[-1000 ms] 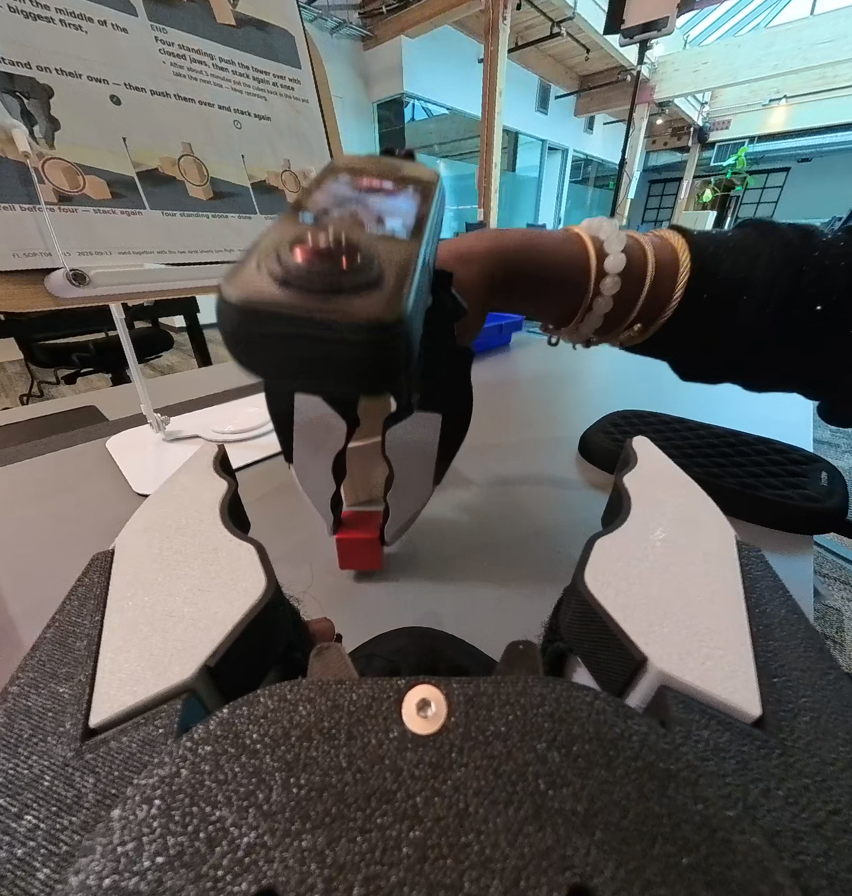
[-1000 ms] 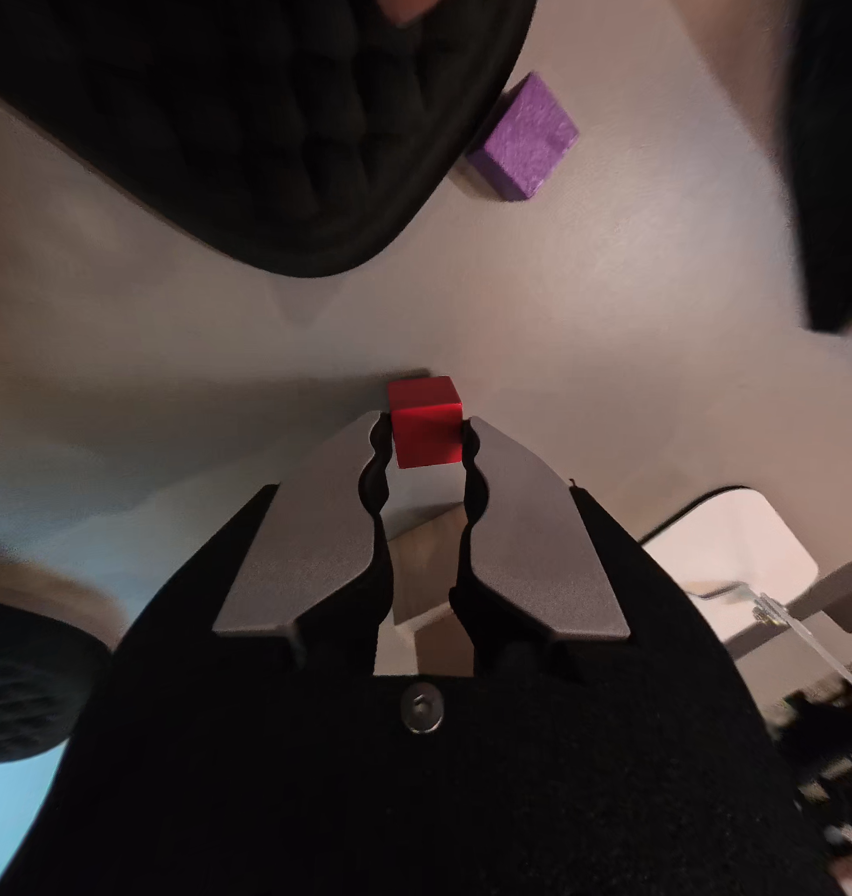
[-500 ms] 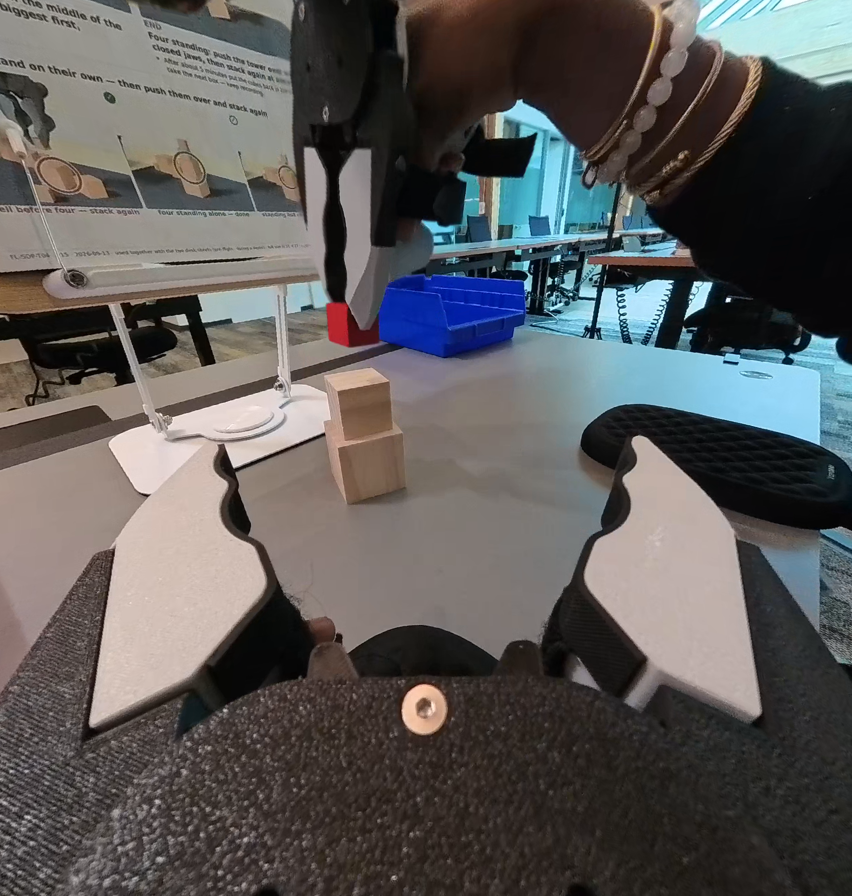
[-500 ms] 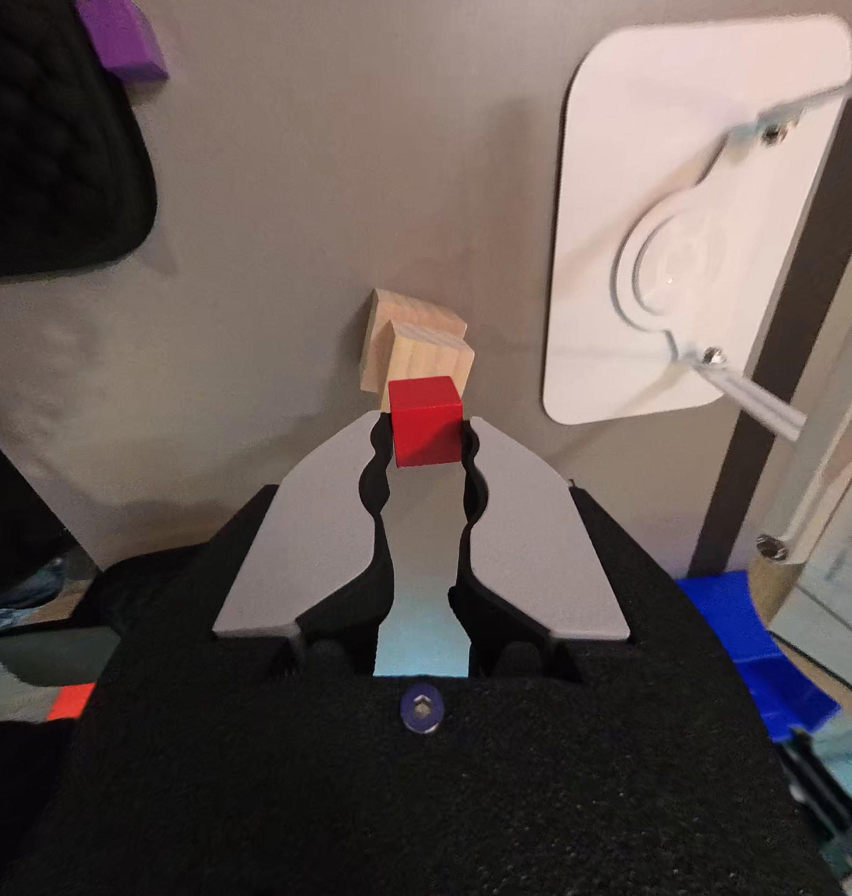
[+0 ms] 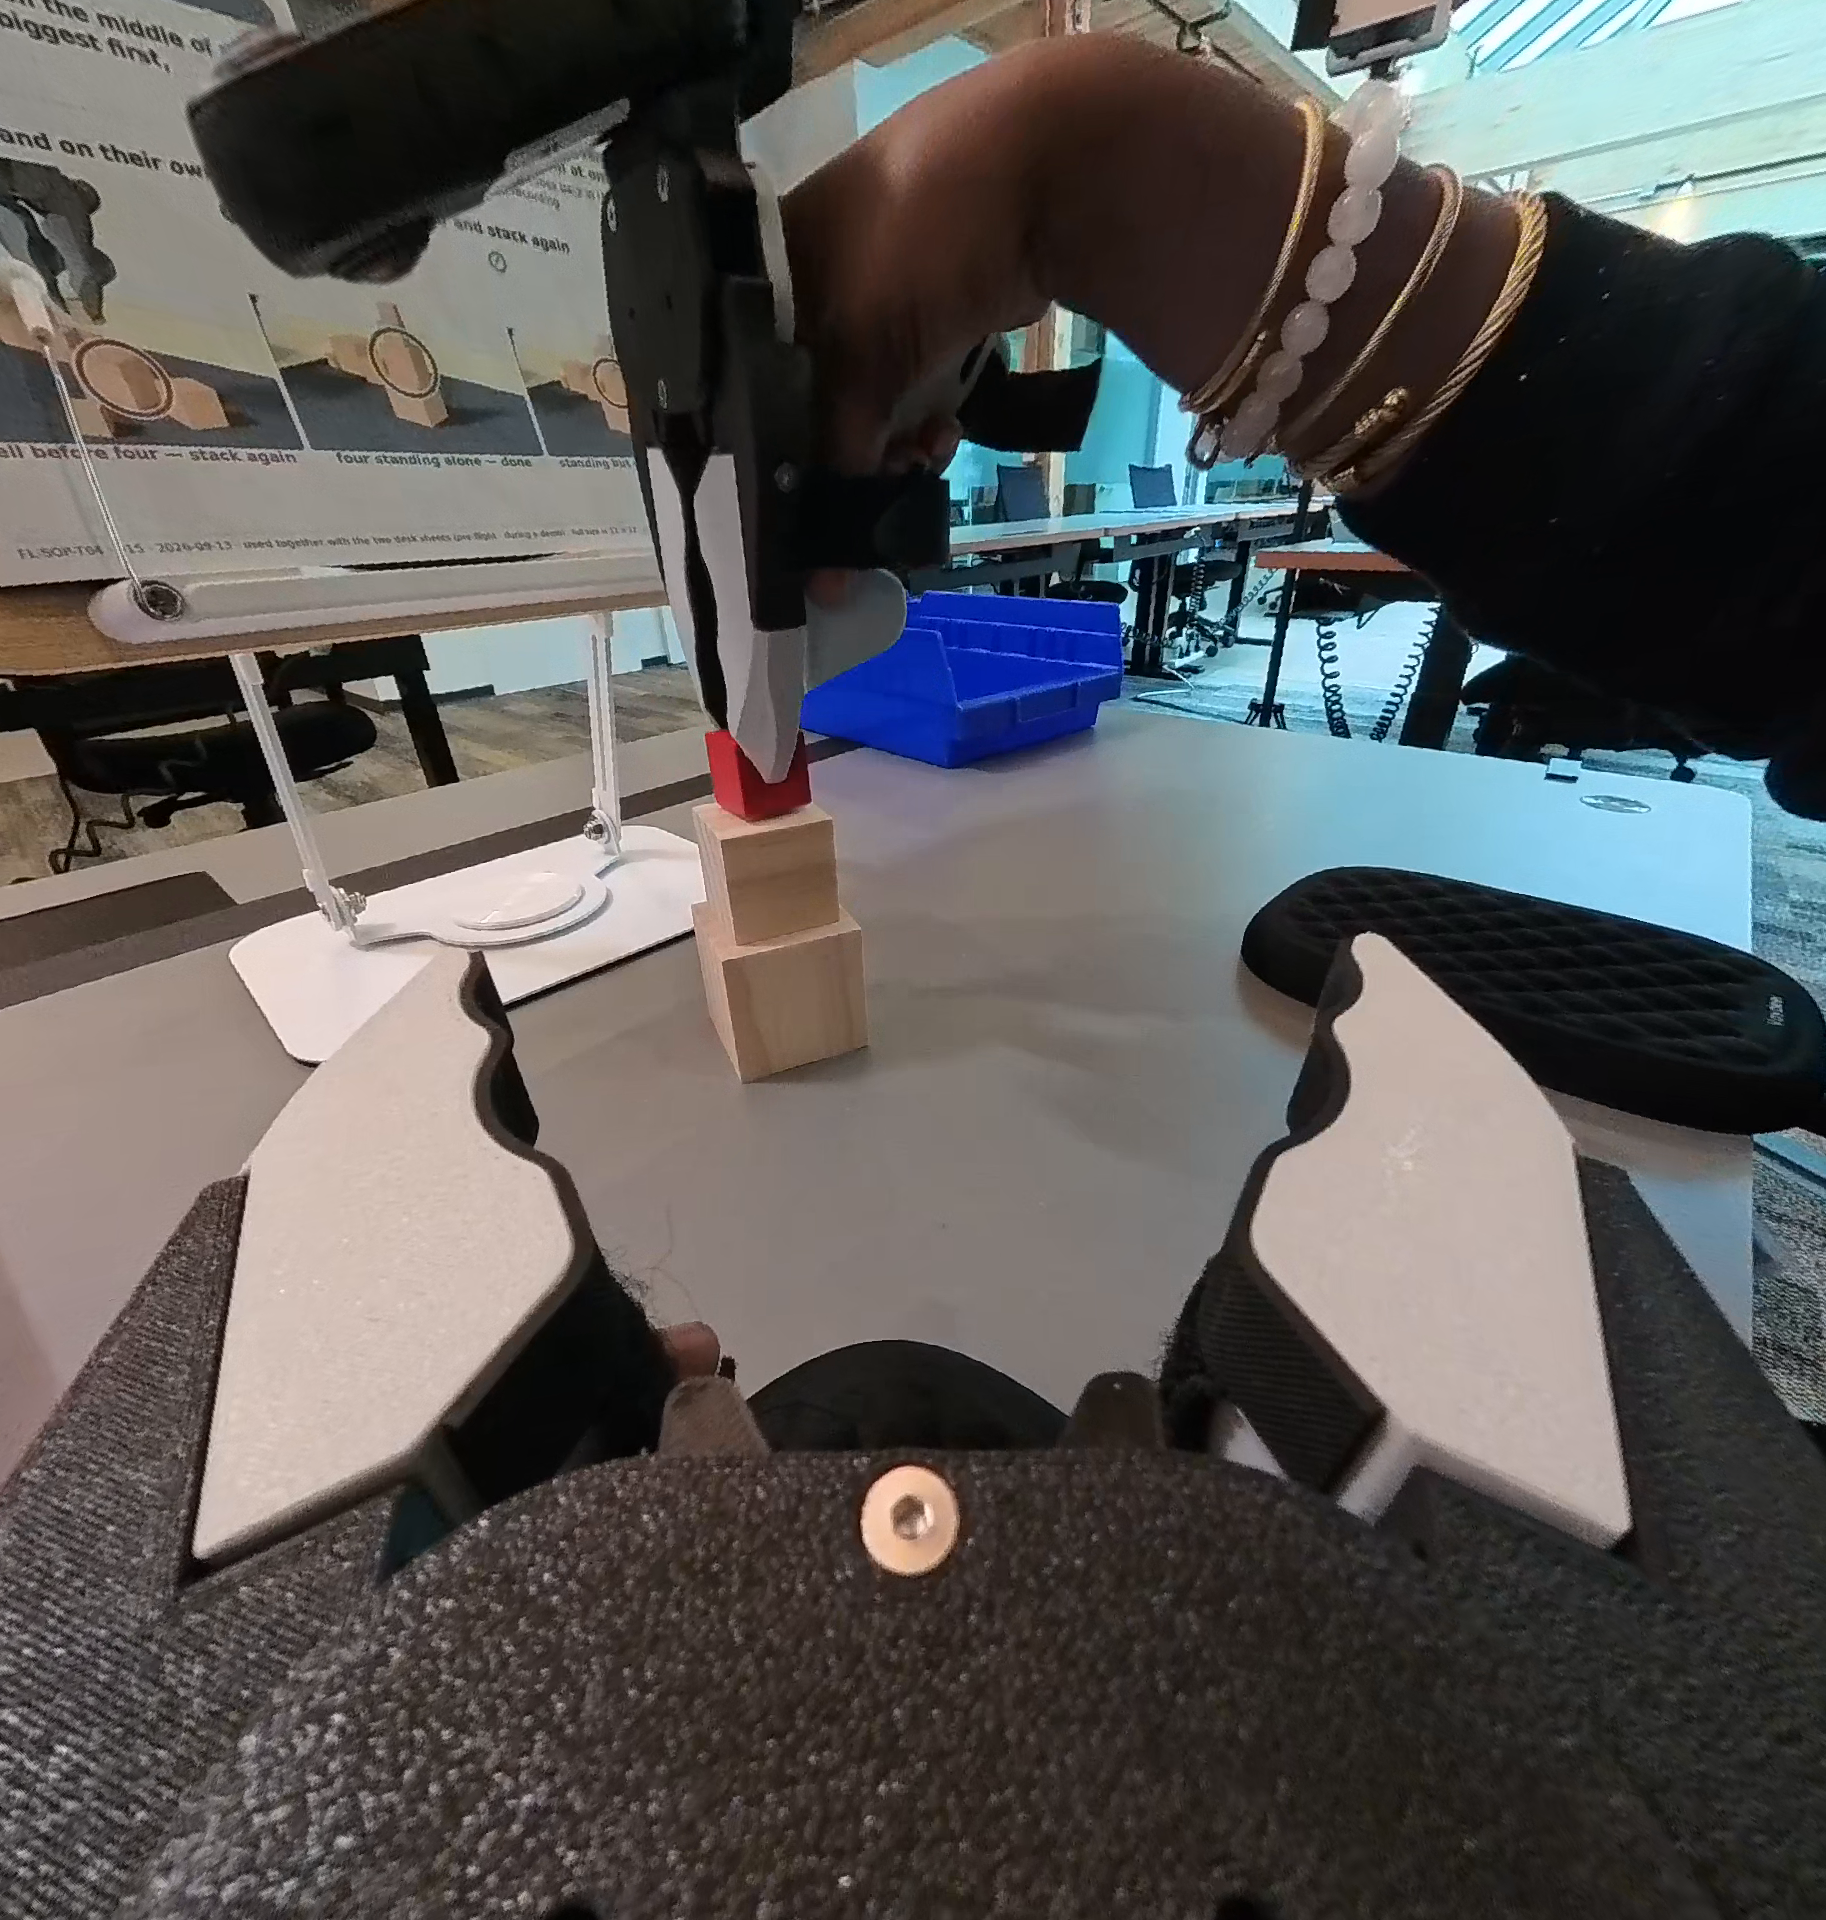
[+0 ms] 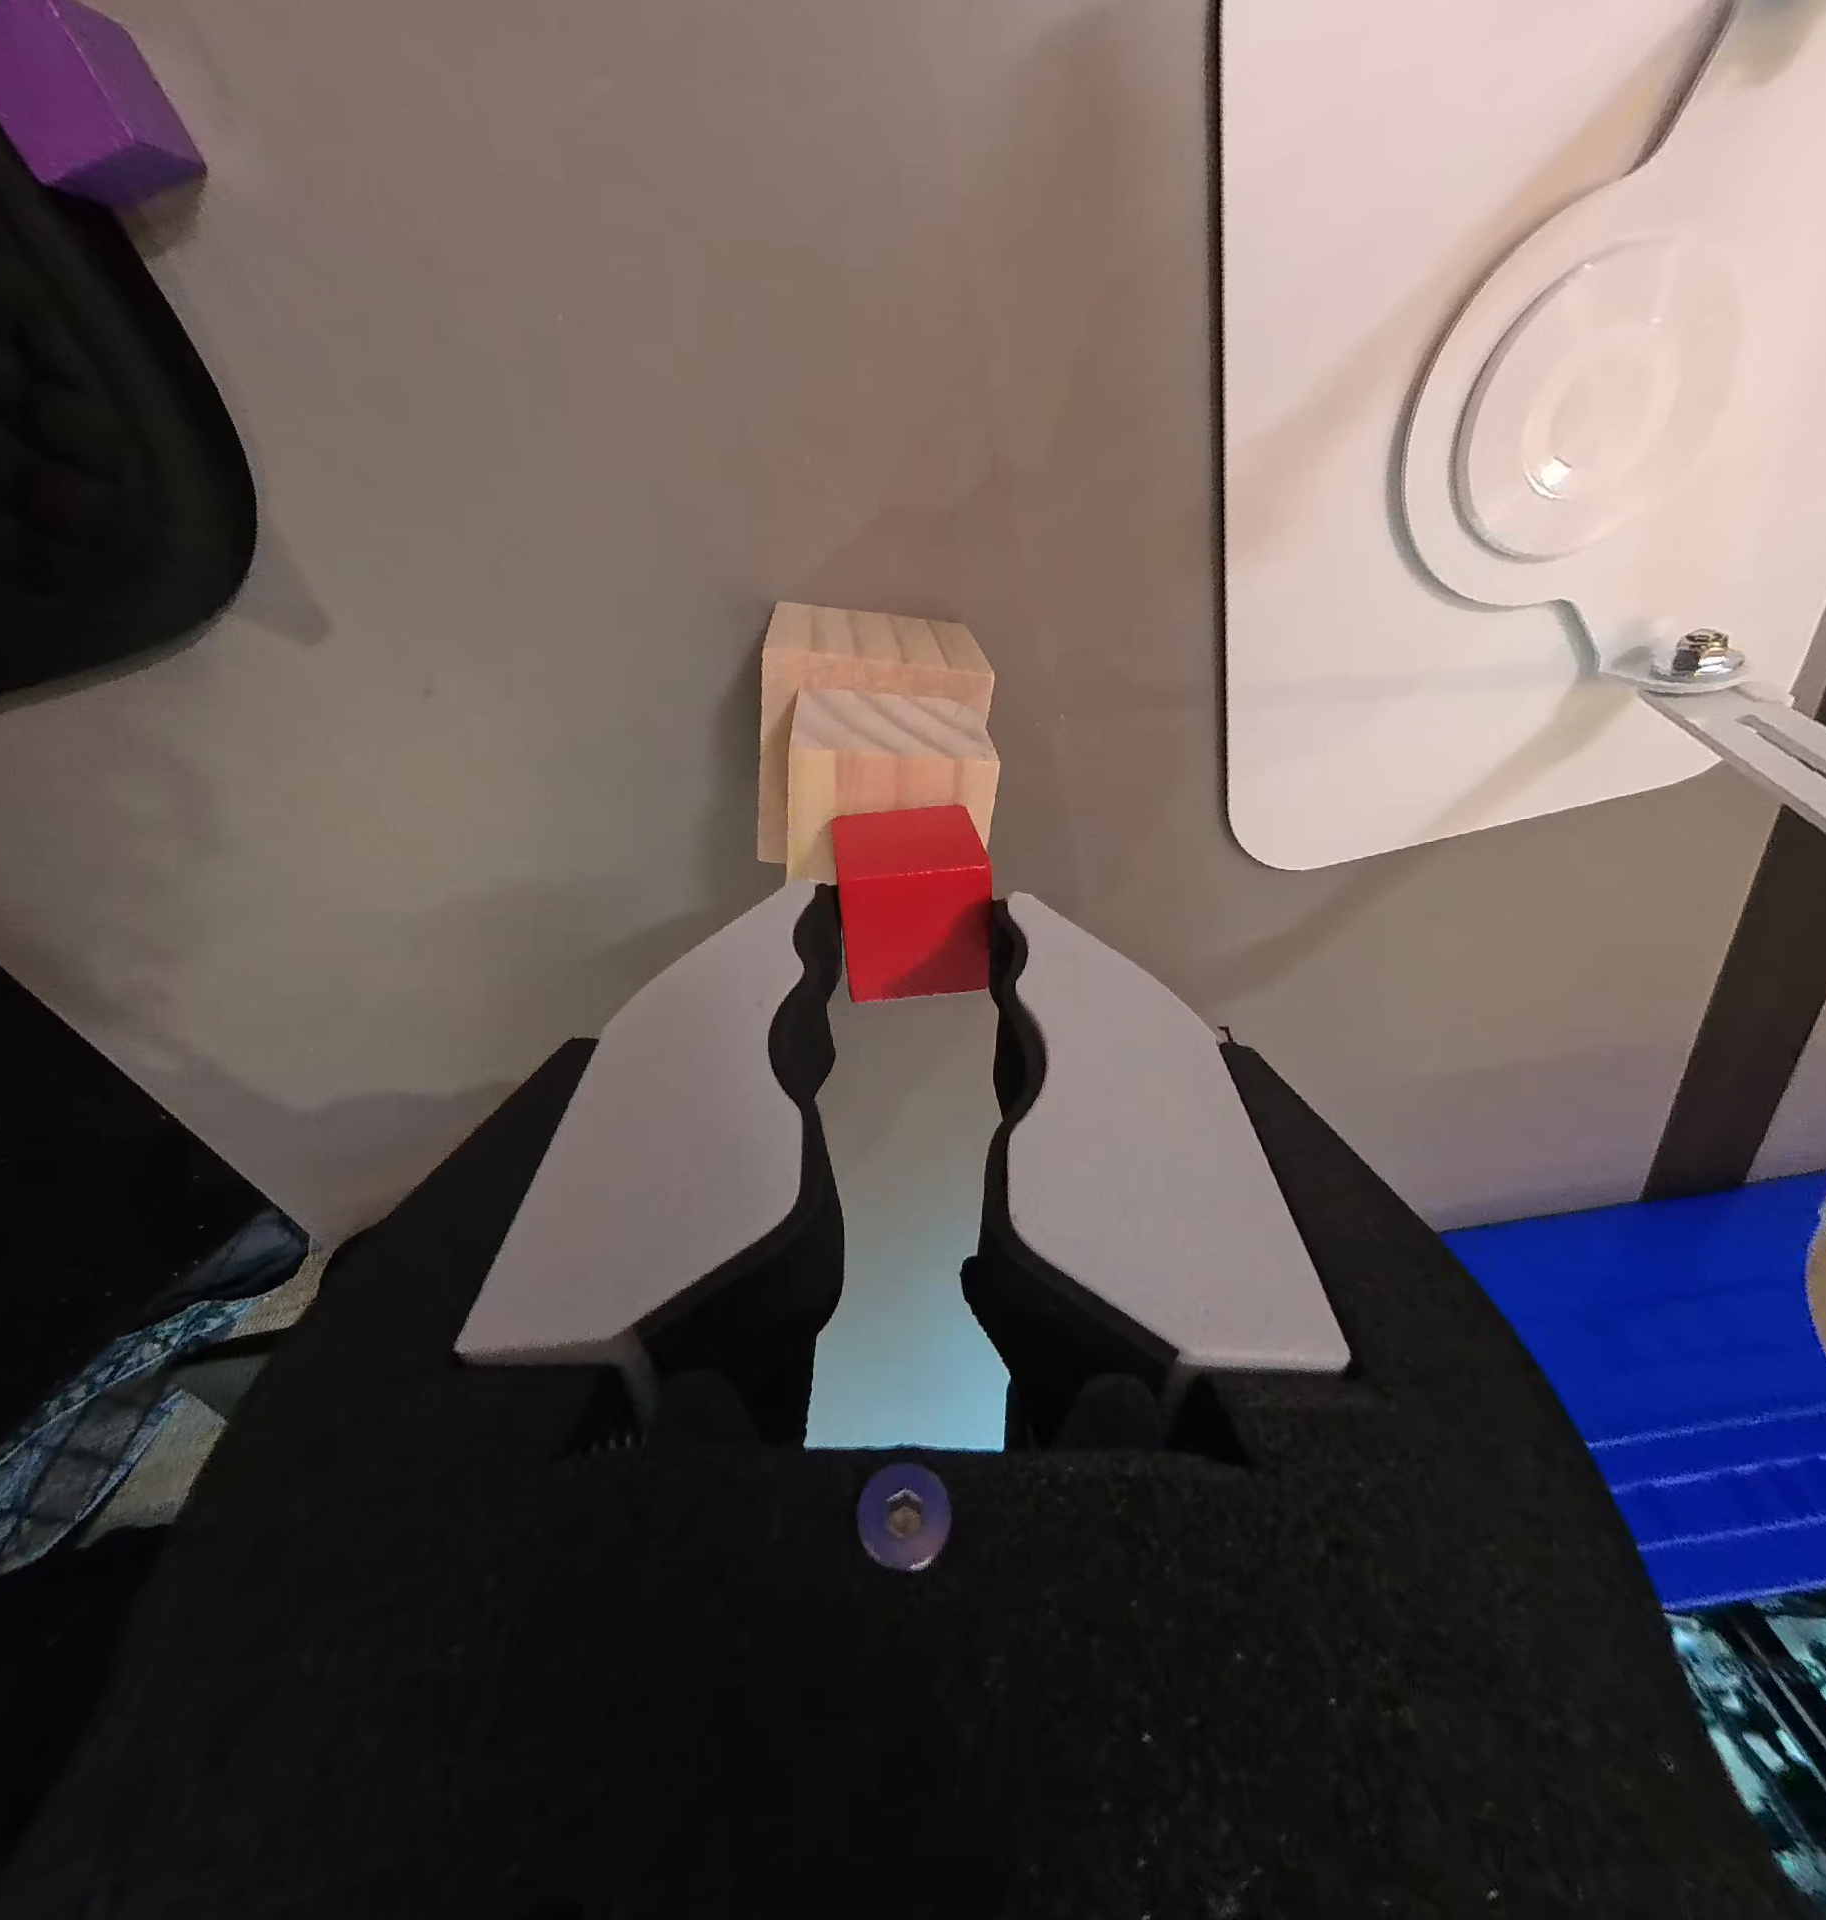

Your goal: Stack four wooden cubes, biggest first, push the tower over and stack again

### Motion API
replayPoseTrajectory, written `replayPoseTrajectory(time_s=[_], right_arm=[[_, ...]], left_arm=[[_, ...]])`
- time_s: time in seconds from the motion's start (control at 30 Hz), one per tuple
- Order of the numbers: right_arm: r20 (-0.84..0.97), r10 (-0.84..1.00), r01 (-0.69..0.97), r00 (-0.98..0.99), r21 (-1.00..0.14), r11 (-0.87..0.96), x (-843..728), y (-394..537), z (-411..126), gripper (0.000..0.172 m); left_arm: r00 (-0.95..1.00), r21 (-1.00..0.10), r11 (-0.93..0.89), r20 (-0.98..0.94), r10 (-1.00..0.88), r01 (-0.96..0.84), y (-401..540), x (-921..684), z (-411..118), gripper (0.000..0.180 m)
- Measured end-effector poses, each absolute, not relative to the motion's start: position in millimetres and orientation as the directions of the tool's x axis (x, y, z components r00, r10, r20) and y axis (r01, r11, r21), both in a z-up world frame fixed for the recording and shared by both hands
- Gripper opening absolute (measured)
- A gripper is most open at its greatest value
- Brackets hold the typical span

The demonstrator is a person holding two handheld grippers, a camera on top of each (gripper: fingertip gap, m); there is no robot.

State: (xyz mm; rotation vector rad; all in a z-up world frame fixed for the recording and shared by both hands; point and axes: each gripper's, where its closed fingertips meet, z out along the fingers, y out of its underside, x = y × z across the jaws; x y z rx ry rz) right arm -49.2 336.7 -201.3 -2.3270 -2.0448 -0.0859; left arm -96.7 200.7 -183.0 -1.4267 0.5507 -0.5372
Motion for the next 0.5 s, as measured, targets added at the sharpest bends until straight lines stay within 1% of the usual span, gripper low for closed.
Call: replayPoseTrajectory(time_s=[0.2, 0.23, 0.27, 0.3, 0.4, 0.47, 0.5], right_arm=[[0.061, 0.988, 0.990, 0.139, -0.001, -0.140, -50.0, 336.9, -202.7, 0.027], [0.057, 0.988, 0.990, 0.141, 0.000, -0.141, -49.6, 336.3, -203.3, 0.031], [0.060, 0.988, 0.990, 0.141, 0.001, -0.141, -49.4, 336.3, -203.5, 0.042], [0.066, 0.988, 0.990, 0.139, -0.006, -0.139, -49.8, 336.5, -202.7, 0.048], [0.095, 0.987, 0.989, 0.132, -0.080, -0.124, -57.4, 336.3, -192.9, 0.063], [0.150, 0.984, 0.983, 0.098, -0.168, -0.072, -69.0, 335.1, -179.7, 0.074], [0.172, 0.982, 0.972, 0.076, -0.232, -0.034, -78.7, 330.9, -172.0, 0.075]], left_arm=[[0.765, -0.997, 0.074, -0.035, -0.644, 0.016, 200.7, -96.7, -182.7, 0.142], [0.766, -0.997, 0.075, -0.036, -0.642, 0.016, 200.8, -96.9, -182.5, 0.143], [0.765, -0.997, 0.077, -0.037, -0.643, 0.016, 200.5, -96.8, -182.3, 0.143], [0.766, -0.997, 0.078, -0.038, -0.642, 0.016, 200.4, -96.9, -182.3, 0.143], [0.769, -0.997, 0.080, -0.038, -0.638, 0.017, 200.7, -97.4, -181.9, 0.145], [0.777, -0.996, 0.084, -0.036, -0.629, 0.022, 201.2, -99.0, -181.1, 0.146], [0.783, -0.995, 0.091, -0.034, -0.621, 0.029, 201.0, -100.9, -179.5, 0.146]])
